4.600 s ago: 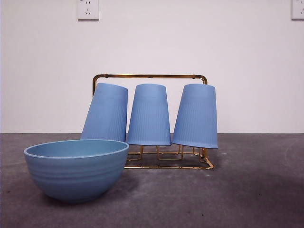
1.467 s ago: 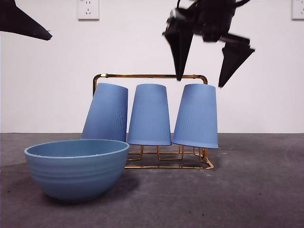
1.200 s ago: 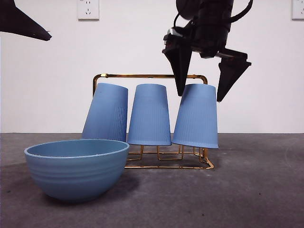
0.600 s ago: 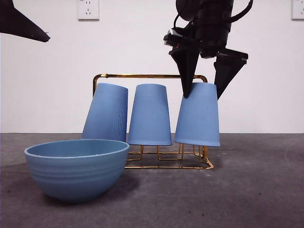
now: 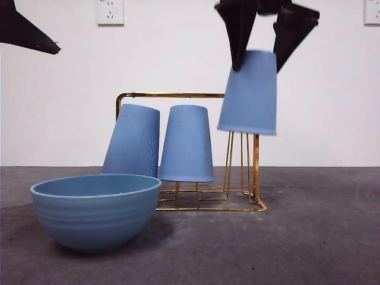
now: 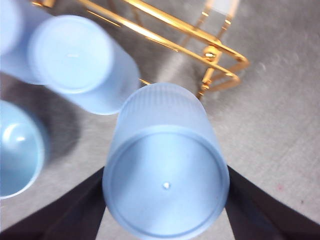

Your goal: Right arm lift cup from the cupboard, then place it on the right of the bowl

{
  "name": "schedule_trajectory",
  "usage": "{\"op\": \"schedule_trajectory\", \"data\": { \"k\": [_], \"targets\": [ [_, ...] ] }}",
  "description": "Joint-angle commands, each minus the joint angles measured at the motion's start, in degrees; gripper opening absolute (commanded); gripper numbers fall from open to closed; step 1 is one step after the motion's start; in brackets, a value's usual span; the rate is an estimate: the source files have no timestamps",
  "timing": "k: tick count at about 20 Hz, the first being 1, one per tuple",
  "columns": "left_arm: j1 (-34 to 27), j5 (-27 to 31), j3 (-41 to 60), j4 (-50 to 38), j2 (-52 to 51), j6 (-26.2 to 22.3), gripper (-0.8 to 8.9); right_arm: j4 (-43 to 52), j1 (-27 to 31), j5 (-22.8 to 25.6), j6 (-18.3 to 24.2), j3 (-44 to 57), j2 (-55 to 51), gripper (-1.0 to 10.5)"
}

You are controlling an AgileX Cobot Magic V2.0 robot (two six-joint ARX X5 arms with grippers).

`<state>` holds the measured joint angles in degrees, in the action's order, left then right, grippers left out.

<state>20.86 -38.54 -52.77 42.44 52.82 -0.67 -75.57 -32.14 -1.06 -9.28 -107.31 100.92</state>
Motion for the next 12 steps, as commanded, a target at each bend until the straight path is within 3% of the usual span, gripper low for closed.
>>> {"op": "schedule_trajectory", "data": {
  "k": [1, 5, 9, 12],
  "targets": [
    [0.2, 0.2, -1.2, -0.2, 0.3, -0.9, 5.3, 0.5, -1.5, 0.8, -0.5, -0.1, -1.6, 2.5],
    [0.2, 1.4, -1.2, -0.2, 0.8, -1.3, 5.3, 3.7, -2.4, 1.5, -0.5, 6.7, -8.0, 2.5],
    [0.2, 1.4, -1.2, -0.5, 2.2, -1.2, 5.3, 11.9, -2.4, 1.0, -0.5, 19.8, -18.3, 2.5],
    [0.2, 1.2, -1.2, -1.3, 4.2, 0.9, 5.3, 20.2, -2.4, -2.6, -0.5, 31.2, -26.9, 2.5]
  ]
}}
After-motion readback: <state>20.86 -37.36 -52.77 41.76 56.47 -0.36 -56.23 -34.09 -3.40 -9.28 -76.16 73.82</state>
